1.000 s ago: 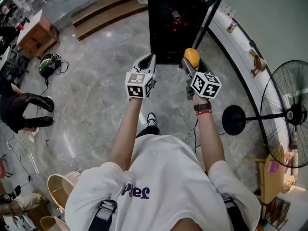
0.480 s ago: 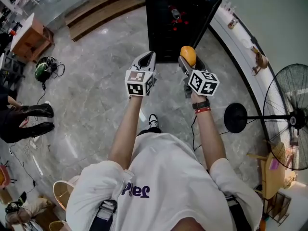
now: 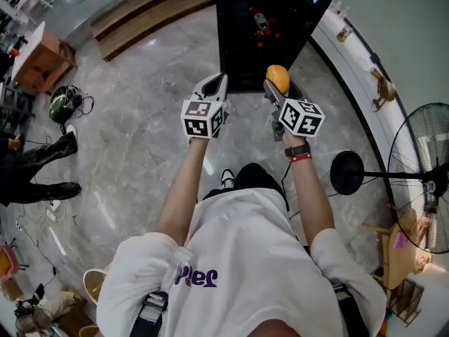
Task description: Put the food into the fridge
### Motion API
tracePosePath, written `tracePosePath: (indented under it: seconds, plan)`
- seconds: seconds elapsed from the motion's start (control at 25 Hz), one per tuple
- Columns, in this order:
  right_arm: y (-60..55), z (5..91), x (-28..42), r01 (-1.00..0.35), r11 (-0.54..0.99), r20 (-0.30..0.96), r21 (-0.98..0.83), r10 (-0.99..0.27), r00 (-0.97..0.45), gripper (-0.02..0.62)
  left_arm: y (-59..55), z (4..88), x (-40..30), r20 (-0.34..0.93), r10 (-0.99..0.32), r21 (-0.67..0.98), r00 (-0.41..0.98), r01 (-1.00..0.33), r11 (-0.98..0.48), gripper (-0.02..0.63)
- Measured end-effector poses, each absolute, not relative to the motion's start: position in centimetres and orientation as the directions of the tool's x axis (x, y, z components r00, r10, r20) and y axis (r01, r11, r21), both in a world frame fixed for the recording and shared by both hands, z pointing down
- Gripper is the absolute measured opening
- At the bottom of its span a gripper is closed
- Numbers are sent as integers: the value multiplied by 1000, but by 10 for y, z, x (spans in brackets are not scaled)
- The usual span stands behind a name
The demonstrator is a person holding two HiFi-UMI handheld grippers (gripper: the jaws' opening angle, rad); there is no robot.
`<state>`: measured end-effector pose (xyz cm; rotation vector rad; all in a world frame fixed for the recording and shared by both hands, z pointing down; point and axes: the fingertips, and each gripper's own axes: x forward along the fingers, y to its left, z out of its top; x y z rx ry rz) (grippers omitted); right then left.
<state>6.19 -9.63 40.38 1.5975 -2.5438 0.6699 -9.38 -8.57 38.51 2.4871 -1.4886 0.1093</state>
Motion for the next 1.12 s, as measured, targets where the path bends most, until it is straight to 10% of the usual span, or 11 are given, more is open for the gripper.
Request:
tracePosePath:
  seconds: [1.12]
  plan:
    - [-287,501,47,-838,398,365,-372,-768,-527,339,-246,475,-85,272,-827,205,492,-870,-449,20]
